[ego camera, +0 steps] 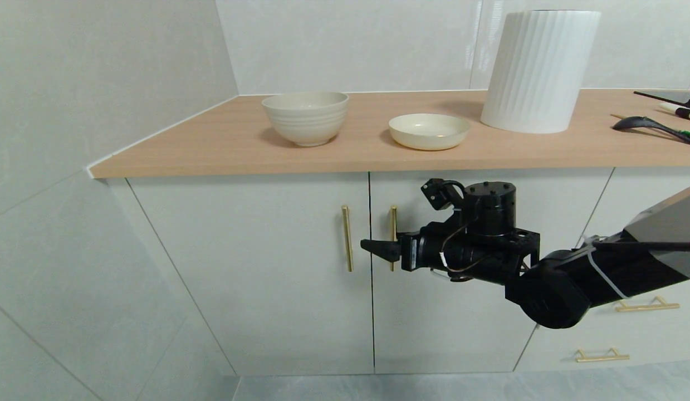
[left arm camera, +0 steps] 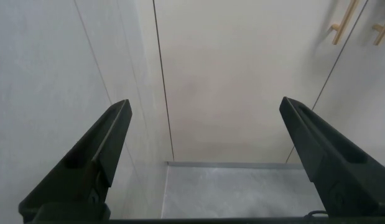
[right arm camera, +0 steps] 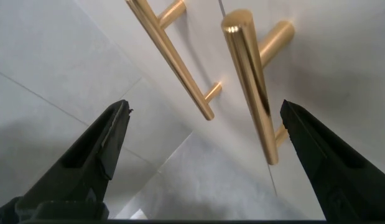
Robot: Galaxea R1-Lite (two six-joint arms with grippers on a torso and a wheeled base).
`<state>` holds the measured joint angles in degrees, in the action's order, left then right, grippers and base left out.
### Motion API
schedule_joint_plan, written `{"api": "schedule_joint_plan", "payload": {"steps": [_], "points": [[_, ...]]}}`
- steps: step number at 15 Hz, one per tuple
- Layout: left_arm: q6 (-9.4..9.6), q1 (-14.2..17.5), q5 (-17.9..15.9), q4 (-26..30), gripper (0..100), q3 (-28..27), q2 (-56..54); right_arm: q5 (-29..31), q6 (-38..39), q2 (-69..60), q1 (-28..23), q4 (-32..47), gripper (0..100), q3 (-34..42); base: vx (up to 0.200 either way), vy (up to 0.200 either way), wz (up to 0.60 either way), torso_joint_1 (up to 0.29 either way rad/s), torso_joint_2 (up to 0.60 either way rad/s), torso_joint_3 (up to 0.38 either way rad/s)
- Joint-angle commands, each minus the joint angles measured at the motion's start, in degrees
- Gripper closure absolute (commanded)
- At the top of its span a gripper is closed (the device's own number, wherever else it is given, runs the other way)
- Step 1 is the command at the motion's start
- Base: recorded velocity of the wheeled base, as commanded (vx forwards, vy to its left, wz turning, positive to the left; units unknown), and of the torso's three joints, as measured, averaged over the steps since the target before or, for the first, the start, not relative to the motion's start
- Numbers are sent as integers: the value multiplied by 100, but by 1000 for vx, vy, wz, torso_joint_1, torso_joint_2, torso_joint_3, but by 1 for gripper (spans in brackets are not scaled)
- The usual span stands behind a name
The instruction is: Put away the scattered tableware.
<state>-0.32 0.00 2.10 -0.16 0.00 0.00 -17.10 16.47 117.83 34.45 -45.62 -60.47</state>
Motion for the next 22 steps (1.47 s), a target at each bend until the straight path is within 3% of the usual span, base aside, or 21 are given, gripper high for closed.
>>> {"api": "schedule_joint_plan", "payload": {"steps": [1,11,18,20,22], "points": [[-3,0,1,-2,0,0,0,-4,14,47,9,-44,0,-62,0,0,0,0,0,0],[-3,0,1,-2,0,0,0,-39,498,126,150,-61,0,-282,0,0,0,0,0,0],[40,0,1,-2,0,0,0,-786,506,-551,141,-61,0,747,0,0,0,0,0,0],[-30,0,1,-2,0,0,0,-1023,506,-744,115,-61,0,1019,0,0,0,0,0,0],[58,0,1,-2,0,0,0,-1041,506,-850,115,-70,0,1230,0,0,0,0,0,0]]}}
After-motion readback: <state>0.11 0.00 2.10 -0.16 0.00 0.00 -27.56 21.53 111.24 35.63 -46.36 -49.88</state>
